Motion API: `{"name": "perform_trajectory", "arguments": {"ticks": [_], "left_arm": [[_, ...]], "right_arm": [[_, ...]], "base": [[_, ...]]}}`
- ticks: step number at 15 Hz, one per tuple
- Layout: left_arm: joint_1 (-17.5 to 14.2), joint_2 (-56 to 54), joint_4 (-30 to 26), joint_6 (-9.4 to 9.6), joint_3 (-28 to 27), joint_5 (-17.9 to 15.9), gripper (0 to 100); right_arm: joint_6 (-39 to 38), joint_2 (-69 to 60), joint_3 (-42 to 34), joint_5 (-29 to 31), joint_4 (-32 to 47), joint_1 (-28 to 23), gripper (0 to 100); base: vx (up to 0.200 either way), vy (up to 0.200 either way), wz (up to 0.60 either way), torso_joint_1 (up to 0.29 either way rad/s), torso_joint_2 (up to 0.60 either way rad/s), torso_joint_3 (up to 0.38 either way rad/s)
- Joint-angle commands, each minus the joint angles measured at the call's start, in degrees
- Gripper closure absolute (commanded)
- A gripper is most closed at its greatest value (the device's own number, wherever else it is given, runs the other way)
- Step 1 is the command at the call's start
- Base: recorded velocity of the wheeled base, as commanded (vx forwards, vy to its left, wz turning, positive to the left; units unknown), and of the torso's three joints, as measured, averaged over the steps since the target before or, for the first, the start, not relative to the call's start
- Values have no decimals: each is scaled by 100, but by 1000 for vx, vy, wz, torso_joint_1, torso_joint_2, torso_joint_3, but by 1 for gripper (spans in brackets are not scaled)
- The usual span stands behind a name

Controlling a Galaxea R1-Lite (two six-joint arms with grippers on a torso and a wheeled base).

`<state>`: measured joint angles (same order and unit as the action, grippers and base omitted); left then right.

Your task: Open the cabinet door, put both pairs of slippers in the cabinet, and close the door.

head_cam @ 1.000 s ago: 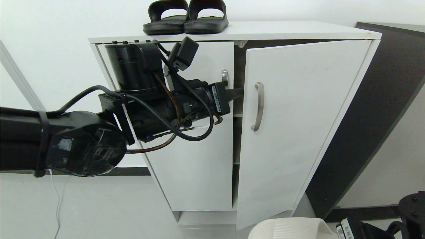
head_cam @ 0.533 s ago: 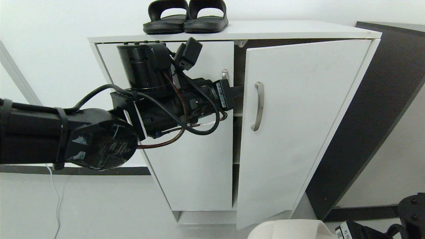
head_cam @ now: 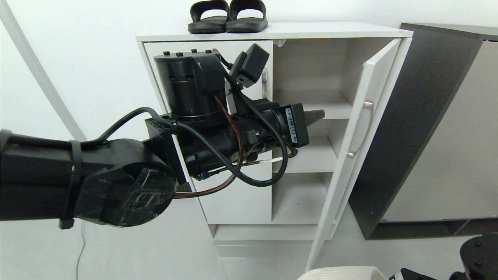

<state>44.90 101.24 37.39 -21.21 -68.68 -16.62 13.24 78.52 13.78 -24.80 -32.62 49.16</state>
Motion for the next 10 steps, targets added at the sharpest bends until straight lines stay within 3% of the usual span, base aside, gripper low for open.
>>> {"name": "perform_trajectory", "arguments": {"ticks": [1,3,5,10], "left_arm": [[45,-43,14,-6,39,0,100],[-16,-52,49,3,127,9,100],[-166,-34,445,3,355,106,100],[-781,-632,515,-6,1111,264,100]], "right_arm": [[3,14,-6,-8,-7,23,100],[3,-3,-42,1,-34,49,100],[-23,14,-24,19,-42,32,100],[-225,278,371,107,-42,-373,100]], "base": [[0,0,0,0,0,0],[0,0,0,0,0,0],[0,0,0,0,0,0],[0,0,0,0,0,0]]}}
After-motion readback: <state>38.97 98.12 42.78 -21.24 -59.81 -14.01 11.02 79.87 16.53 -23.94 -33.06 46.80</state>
